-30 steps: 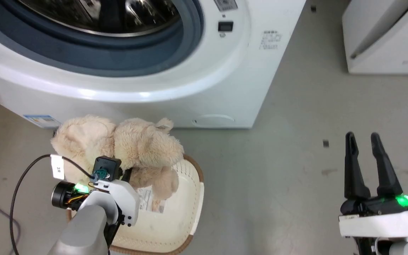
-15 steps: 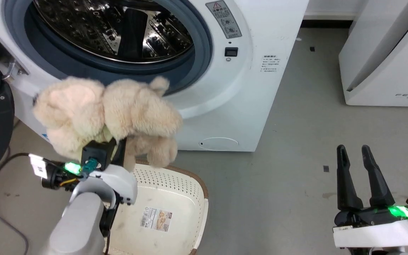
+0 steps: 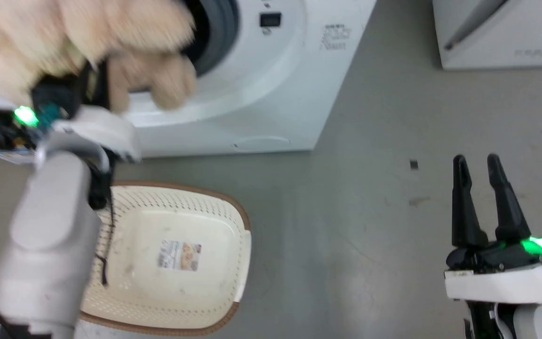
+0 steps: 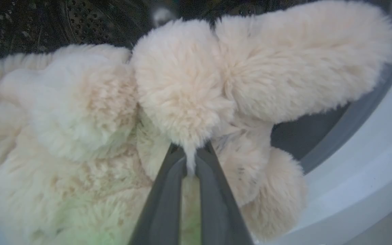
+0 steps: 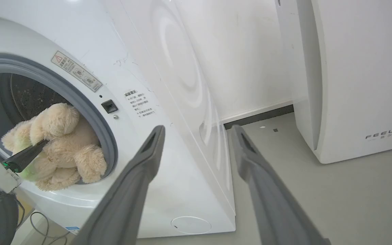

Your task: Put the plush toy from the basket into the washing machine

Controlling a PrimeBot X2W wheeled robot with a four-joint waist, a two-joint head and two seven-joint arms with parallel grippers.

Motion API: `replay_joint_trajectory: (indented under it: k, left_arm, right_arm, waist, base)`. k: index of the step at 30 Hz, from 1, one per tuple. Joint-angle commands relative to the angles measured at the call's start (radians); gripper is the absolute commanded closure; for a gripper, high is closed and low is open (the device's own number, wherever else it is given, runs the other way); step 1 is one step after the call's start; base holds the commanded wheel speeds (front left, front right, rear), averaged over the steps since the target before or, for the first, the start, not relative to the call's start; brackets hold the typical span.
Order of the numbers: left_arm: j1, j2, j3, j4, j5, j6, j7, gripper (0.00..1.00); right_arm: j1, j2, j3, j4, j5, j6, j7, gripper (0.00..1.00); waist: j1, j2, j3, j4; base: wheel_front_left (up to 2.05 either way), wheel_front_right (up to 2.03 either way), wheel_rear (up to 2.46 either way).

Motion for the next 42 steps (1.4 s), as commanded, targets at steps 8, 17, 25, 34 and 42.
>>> replay_joint_trajectory:
  k: [8,17,25,34,42]
  left_arm:
    - [-0.273,0.089,0.065,0.051,0.046,-0.003,-0.006,1.00]
    - [-0.518,0.167,0.074,0.138,0.087,-0.018,-0.006,1.00]
    - [-0.646,0.189,0.090,0.187,0.107,0.018,-0.006,0.00]
    - [-0.528,0.169,0.105,0.195,0.096,0.017,-0.006,0.00]
    - [-0.247,0.083,0.148,0.058,0.078,0.035,-0.006,0.00]
  right_arm:
    - [-0.089,-0.001,0.009,-0.030,0.036,0.001,-0.004,0.00]
    - [-0.130,-0.001,0.008,-0.048,0.063,0.001,-0.004,0.00]
    - [-0.150,-0.001,0.005,-0.055,0.073,0.001,-0.004,0.00]
    - [-0.148,-0.001,0.009,-0.029,0.056,0.001,-0.004,0.00]
    - [-0.106,-0.001,-0.005,0.009,0.015,0.001,-0.004,0.00]
  waist:
    - [0.0000,-0.0001,0.236,-0.134]
    - [0.0000,-0.0001,0.356,-0.192]
    - [0.0000,-0.0001,0.401,-0.204]
    - [0.0000,-0.0001,0.308,-0.170]
    - [0.0000,-0.0001,0.148,-0.096]
  base:
    - [0.00,0.00,0.00]
    - [0.00,0.00,0.00]
    - [0.00,0.00,0.00]
    - [0.00,0.00,0.00]
    - [0.00,0.00,0.00]
